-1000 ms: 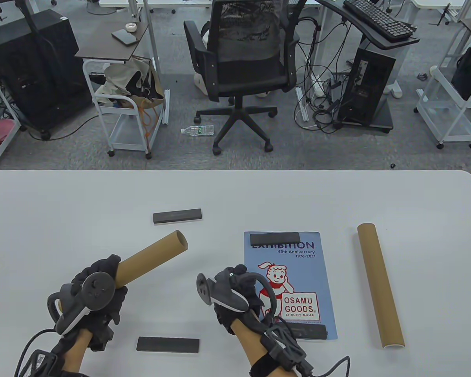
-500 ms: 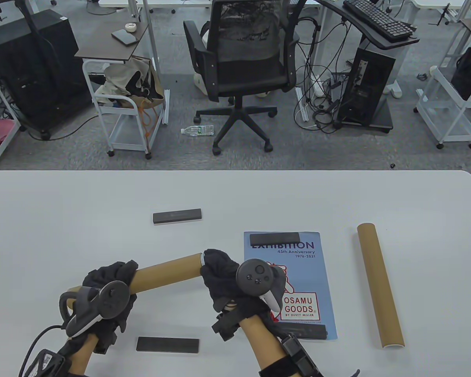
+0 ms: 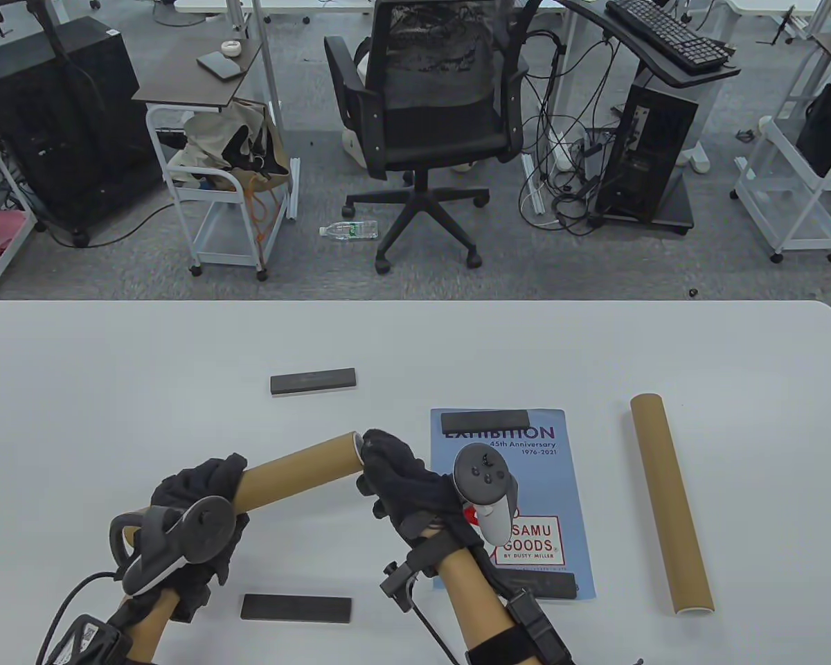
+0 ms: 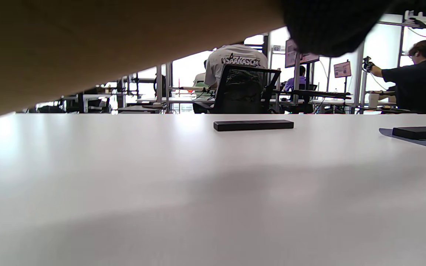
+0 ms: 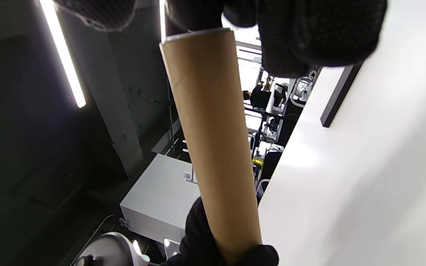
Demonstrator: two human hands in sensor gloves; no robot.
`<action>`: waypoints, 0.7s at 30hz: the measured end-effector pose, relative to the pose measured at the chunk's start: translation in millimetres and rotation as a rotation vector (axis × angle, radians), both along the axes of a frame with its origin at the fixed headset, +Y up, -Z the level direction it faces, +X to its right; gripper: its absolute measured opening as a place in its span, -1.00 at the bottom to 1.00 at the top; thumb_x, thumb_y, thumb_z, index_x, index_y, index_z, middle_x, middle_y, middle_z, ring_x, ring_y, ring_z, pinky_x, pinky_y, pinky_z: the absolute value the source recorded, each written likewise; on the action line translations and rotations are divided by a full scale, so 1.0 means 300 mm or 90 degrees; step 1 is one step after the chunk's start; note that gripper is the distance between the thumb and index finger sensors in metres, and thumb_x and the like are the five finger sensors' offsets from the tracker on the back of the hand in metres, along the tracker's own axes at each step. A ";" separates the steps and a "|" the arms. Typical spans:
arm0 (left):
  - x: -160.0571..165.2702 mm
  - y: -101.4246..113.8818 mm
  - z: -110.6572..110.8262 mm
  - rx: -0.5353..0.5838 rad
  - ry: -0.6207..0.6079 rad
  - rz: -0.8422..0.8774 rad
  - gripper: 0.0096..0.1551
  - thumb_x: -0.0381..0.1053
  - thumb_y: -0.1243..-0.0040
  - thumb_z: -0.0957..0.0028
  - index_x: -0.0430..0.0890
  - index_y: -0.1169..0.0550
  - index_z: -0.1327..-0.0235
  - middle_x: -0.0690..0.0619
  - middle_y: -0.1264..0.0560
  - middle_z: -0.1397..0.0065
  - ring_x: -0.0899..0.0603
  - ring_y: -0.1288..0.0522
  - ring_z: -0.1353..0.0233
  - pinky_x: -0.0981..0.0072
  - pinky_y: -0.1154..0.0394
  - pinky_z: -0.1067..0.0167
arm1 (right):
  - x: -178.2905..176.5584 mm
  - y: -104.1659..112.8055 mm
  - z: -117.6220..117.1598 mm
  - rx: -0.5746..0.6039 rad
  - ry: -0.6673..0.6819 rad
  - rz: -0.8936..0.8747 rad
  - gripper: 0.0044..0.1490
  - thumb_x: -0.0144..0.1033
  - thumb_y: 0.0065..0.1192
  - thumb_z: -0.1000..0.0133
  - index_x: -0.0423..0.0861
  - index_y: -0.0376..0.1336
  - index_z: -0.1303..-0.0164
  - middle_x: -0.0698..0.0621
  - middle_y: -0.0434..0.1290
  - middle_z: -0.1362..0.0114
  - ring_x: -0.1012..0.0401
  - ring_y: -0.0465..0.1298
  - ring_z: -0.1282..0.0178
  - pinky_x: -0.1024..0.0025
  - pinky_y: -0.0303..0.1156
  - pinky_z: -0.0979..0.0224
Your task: Roll up posters and store in mailing tubes
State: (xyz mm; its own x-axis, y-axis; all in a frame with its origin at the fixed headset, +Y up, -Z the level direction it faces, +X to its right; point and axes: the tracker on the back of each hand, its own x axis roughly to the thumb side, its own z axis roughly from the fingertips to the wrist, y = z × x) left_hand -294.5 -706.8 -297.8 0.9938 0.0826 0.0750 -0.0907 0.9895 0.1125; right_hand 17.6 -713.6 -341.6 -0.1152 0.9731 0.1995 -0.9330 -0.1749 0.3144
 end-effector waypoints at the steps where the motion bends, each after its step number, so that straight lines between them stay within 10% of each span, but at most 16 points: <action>1: -0.019 -0.001 -0.005 -0.021 0.019 0.008 0.06 0.21 -0.32 0.16 0.14 0.05 -0.44 0.01 -0.23 -0.54 -0.22 -0.42 -0.48 -0.27 -0.32 -0.41 | 0.004 0.001 0.003 0.006 -0.033 0.011 -0.13 0.12 0.08 -0.16 -0.19 -0.07 -0.45 -0.27 -0.06 -0.61 -0.27 0.39 -0.27 -0.04 0.45 -0.04; 13: -0.319 -0.079 -0.063 -0.127 0.362 -0.012 0.11 0.17 -0.27 0.08 0.04 0.14 -0.50 -0.16 -0.19 -0.57 -0.29 -0.46 -0.44 -0.26 -0.40 -0.30 | -0.010 -0.025 0.008 0.050 -0.045 0.201 -0.11 0.08 0.13 -0.13 -0.23 -0.02 -0.45 -0.34 0.00 -0.57 -0.32 0.39 -0.24 -0.10 0.43 -0.01; 21: -0.398 -0.174 -0.092 -0.230 0.448 -0.050 0.08 0.21 -0.29 0.09 0.10 0.07 -0.53 -0.12 -0.25 -0.58 -0.26 -0.50 -0.43 -0.19 -0.44 -0.30 | -0.029 -0.035 0.010 0.058 -0.019 0.257 -0.10 0.08 0.14 -0.12 -0.23 -0.03 -0.46 -0.35 -0.01 -0.57 -0.33 0.38 -0.25 -0.12 0.42 -0.02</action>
